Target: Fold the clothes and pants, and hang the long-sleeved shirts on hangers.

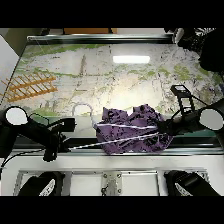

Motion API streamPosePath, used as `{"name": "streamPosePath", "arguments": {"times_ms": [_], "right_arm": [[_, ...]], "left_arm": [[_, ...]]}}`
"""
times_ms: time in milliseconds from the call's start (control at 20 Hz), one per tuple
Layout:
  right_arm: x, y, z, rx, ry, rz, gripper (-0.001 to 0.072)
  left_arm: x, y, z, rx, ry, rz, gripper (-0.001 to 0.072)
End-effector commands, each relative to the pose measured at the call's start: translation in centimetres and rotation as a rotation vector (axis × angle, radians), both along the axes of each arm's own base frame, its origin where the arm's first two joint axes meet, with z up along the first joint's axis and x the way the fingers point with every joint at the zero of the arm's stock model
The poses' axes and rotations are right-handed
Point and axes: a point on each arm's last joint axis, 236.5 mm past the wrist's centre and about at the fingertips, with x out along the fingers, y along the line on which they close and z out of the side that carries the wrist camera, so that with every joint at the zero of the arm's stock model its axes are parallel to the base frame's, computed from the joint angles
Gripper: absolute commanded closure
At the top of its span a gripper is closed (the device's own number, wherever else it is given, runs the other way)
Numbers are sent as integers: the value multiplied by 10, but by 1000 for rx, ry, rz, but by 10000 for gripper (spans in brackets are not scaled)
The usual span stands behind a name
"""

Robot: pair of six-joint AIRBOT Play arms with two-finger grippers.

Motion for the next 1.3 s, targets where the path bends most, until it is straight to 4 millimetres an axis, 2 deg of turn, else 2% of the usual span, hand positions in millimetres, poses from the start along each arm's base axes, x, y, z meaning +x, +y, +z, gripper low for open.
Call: {"name": "streamPosePath", "arguments": {"times_ms": [0,400,600,900,1250], "right_arm": [[0,0,0,0,0,0,685],[0,0,0,0,0,0,685],[0,0,0,0,0,0,685],[0,0,0,0,0,0,686],[0,0,0,0,0,0,686]], "left_arm": [[5,-7,-6,2,-41,-13,691],[35,-10,-10,-4,-157,44,691],[35,-10,-10,-5,-159,34,691],[21,-9,-26,-4,-113,11,691],[31,-10,-28,-5,-145,30,691]]}}
